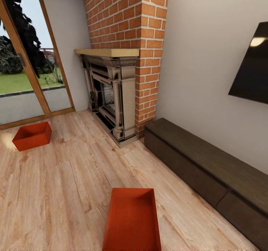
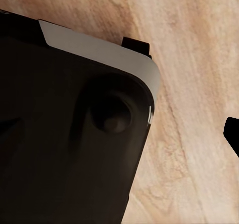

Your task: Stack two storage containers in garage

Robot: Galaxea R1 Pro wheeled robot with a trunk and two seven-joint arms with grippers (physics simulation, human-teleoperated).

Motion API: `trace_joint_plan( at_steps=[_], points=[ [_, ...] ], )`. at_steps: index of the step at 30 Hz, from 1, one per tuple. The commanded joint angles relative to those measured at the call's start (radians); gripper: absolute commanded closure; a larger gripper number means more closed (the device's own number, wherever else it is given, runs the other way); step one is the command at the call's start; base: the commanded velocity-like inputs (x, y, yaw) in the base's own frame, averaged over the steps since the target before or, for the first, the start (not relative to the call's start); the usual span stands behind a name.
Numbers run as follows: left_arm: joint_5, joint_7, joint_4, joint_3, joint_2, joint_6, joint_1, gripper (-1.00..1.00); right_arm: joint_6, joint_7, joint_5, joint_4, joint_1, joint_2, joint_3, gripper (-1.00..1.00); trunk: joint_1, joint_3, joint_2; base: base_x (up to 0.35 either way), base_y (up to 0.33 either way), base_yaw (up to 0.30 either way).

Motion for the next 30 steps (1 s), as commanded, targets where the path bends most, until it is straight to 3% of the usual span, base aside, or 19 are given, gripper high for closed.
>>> trace_joint_plan(
  at_steps=[1,30],
  points=[
    [0.000,0.001,-0.001,-0.001,0.000,-0.002,0.000,-1.00,-0.005,0.006,-0.011,0.003,-0.001,0.000,0.007,-1.00,0.000,-0.002,0.000,0.000,0.000,0.000],
    [0.000,0.001,-0.001,-0.001,0.000,-0.002,0.001,-1.00,-0.005,0.006,-0.011,0.003,-0.001,0.000,0.006,-1.00,0.000,-0.049,0.000,0.000,0.000,0.000]
  ],
)
